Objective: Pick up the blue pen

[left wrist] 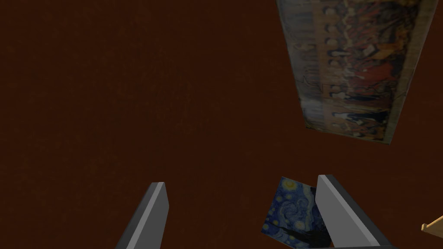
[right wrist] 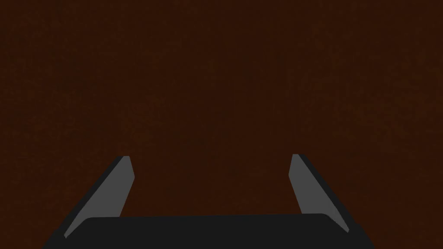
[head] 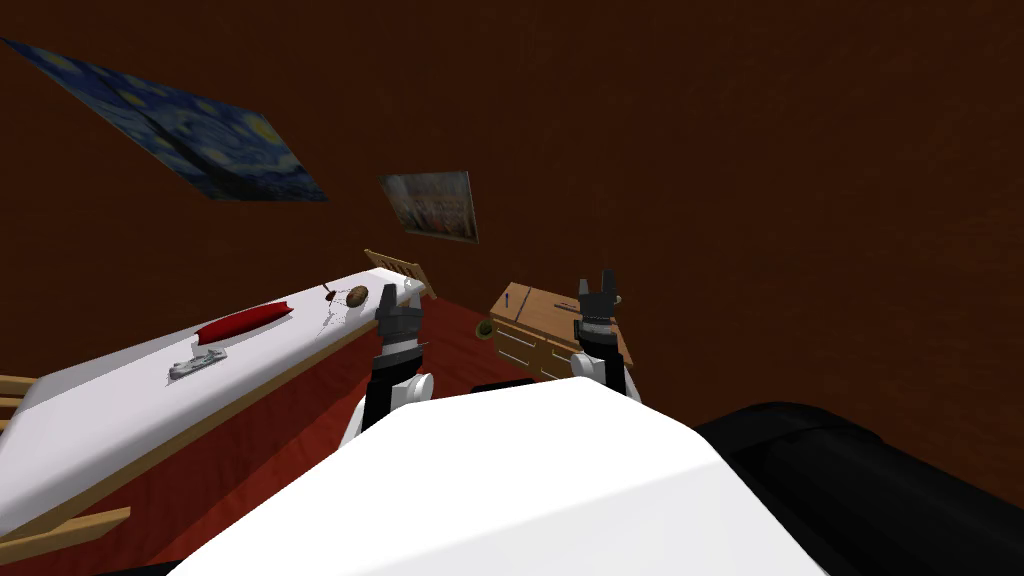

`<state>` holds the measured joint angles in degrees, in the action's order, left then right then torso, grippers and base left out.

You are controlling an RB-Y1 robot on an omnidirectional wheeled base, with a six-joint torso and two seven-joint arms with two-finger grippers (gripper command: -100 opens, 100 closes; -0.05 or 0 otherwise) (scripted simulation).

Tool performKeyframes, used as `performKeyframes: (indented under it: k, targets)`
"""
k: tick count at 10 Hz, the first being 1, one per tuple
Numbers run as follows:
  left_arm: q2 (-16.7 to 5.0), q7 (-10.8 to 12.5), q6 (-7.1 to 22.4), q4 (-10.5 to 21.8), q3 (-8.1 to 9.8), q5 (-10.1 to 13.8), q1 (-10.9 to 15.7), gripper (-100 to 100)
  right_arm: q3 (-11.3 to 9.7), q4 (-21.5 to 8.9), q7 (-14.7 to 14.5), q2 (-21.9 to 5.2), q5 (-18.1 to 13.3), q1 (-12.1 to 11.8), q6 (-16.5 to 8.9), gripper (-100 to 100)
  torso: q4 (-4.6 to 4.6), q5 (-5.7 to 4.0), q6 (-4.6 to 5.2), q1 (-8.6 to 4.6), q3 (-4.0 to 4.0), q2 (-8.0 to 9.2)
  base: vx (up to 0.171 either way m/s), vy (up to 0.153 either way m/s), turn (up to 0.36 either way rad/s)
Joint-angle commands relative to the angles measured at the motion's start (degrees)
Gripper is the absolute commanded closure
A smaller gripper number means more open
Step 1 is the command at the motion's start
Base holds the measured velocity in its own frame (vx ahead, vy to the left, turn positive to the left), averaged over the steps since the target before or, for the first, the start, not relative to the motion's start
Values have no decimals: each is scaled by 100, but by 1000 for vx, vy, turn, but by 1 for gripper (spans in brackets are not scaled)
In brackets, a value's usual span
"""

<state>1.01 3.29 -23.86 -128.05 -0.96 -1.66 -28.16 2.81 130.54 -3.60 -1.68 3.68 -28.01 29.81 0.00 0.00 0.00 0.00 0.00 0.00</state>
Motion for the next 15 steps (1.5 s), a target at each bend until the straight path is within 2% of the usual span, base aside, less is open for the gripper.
performKeyframes:
  k: [1,2,3,6,9,10,13,14,15]
  targets:
    - [0,0,0,0,0,0,0,0,1,-193,-93,-176,-19,66,-56,-100,0,0,0,0,0,0,17,56,-9]
    - [0,0,0,0,0,0,0,0,2,-287,-139,-244,-28,97,-84,-100,-1,3,-1,17,-3,-6,37,100,-14]
    - [1,0,0,0,-1,0,0,0,3,-521,-255,-396,-51,177,-152,-100,-3,7,-1,33,-8,-13,90,126,-14]
    - [1,0,0,0,-1,0,-1,0,7,-977,-484,-657,-97,334,-286,-100,-6,13,-1,60,-16,-28,69,152,-16]
    - [1,0,0,0,-1,0,-1,0,11,-1518,-766,-961,-153,528,-452,-100,-7,13,-1,60,-19,-32,72,162,-14]
    - [2,0,0,0,-2,0,-1,0,11,-1544,-766,-961,-153,528,-452,-100,-7,16,-1,71,-17,-28,49,123,-16]
    - [1,0,0,0,-1,0,-1,0,15,-2129,-1087,-1300,-217,753,-645,-100,-5,11,-1,48,-14,-23,63,130,-15]
    - [1,0,0,0,-1,0,-1,0,15,-2207,-1087,-1300,-217,753,-645,-100,-7,13,0,55,-19,-34,71,110,-10]
    - [1,0,0,-1,-1,0,-1,0,16,-2418,-1199,-1419,-240,833,-715,-100,-7,11,0,43,-18,-29,38,104,-4]
